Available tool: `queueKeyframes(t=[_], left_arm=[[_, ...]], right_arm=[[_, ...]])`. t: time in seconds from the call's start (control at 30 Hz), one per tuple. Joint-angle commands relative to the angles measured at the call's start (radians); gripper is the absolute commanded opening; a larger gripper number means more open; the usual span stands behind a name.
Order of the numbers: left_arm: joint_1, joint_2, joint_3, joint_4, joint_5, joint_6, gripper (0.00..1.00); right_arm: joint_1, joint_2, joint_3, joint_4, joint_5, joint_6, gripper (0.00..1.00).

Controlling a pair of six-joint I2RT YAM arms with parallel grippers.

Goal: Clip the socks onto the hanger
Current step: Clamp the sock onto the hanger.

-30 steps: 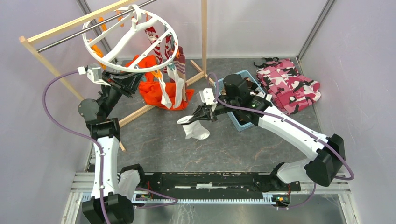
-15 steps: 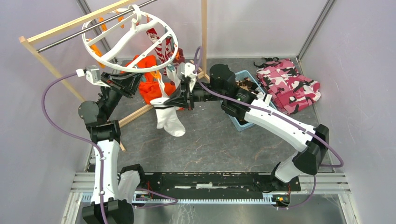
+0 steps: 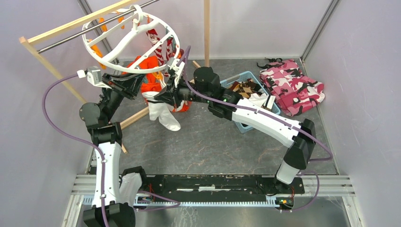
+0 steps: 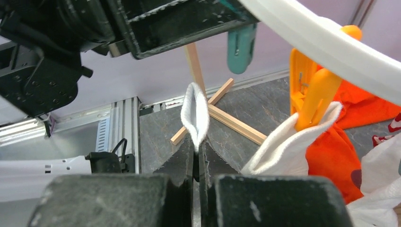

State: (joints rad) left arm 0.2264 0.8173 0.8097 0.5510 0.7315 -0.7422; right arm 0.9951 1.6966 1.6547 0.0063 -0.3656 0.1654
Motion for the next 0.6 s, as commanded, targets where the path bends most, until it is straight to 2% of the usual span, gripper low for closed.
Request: queueKeyframes(t=[0.0, 0.57], left_arm=[[-0.007, -0.003, 0.028, 0.027, -0.011, -0.029, 0.06], [-0.009, -0.002, 0.029, 0.038, 0.011, -0.038, 0.05]], right_arm=[[0.002, 0.025, 0.083, 0.035, 0.079, 0.069, 0.00], [-0.009, 0.068, 0.126, 0.077, 0.070, 0.163, 0.00]])
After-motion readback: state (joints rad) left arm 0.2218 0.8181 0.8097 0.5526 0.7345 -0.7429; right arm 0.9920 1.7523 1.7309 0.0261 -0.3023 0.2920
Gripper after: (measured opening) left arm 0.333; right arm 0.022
